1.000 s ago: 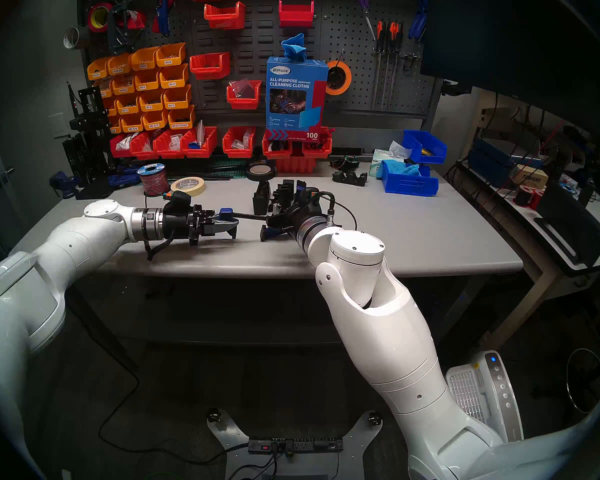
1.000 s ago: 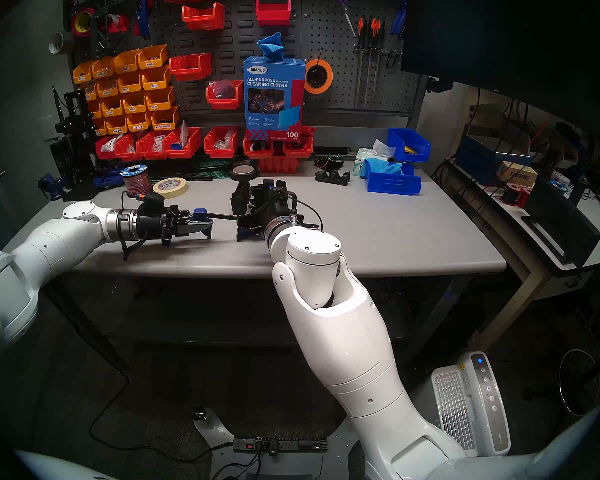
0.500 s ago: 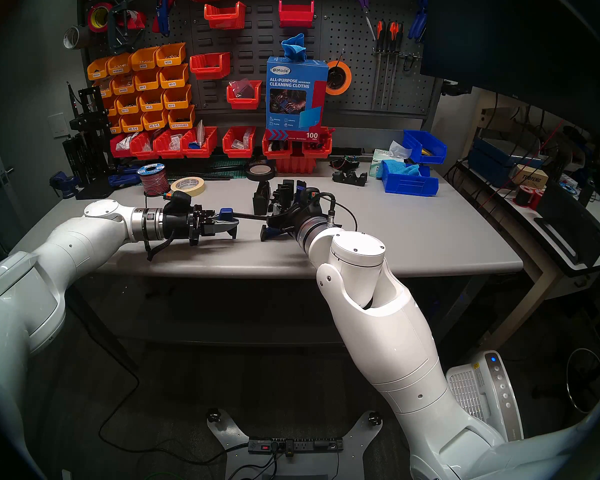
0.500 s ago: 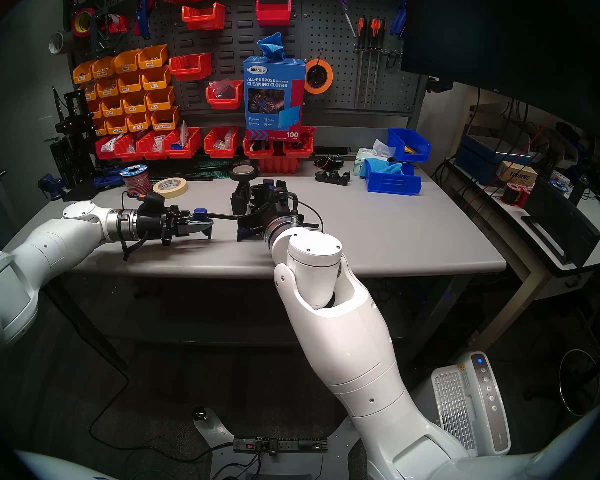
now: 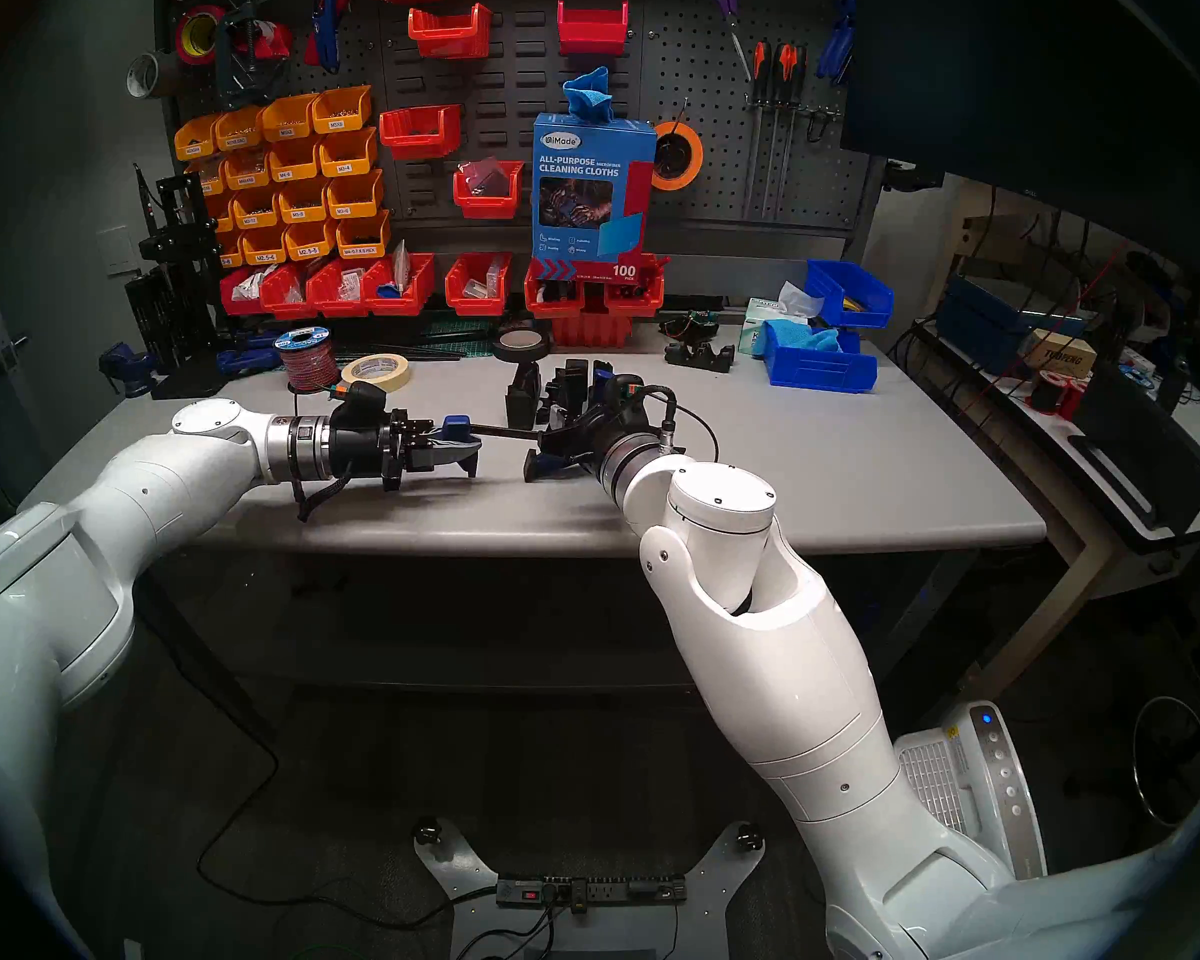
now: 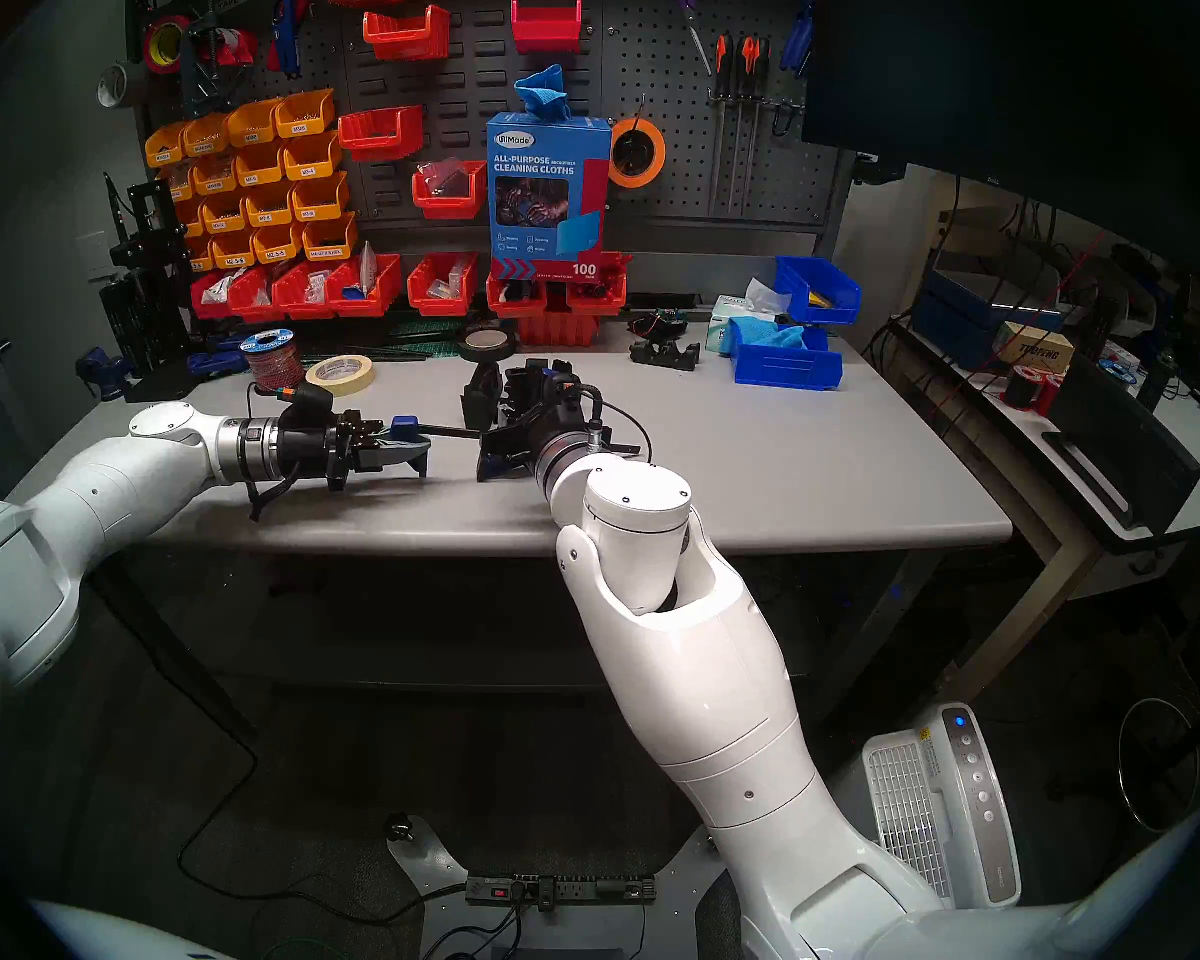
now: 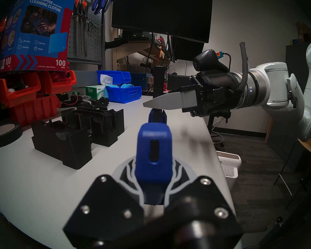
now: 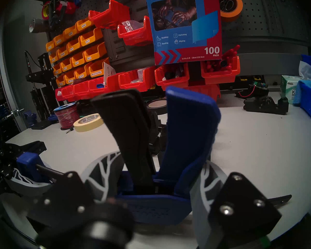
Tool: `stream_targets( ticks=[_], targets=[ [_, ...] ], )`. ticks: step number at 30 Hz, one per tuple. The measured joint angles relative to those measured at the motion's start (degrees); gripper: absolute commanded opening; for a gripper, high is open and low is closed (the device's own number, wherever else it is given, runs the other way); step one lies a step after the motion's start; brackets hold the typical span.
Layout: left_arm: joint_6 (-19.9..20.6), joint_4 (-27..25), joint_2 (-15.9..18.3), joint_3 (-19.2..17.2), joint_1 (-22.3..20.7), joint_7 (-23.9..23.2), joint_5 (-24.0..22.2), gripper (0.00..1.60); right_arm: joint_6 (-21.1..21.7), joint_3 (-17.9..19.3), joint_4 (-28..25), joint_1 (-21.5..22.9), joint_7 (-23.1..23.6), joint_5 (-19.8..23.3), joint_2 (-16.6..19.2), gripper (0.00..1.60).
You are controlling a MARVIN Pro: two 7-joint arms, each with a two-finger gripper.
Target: Clamp the two 3D printed pieces together with the clamp
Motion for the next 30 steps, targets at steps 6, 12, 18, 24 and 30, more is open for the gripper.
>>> stream_targets(
  ticks=[6,12,18,24,30],
  targets=[
    [0.0,0.4,-0.4,-0.2,-0.2,0.0,0.0,0.00,-0.3,0.4,0.3,0.4,0.7,0.0,0.2,0.00],
    [-0.2,0.8,-0.8,-0.5,-0.6,0.1,0.0,0.00,-0.7,0.7,0.8,1.1,1.4,-0.1,0.2,0.00],
    [-0.5,1.2,-1.0,-0.9,-1.0,0.0,-0.1,0.00,-1.0,1.0,1.3,2.0,2.3,-0.2,0.2,0.00],
    [-0.9,1.7,-1.4,-1.4,-1.4,0.0,-0.2,0.00,-1.4,1.3,1.8,2.9,3.1,-0.5,0.2,0.00],
    [-1.2,2.1,-1.8,-2.0,-1.9,0.0,-0.3,0.00,-1.8,1.6,2.3,3.9,3.9,-0.8,0.2,0.00]
  ],
)
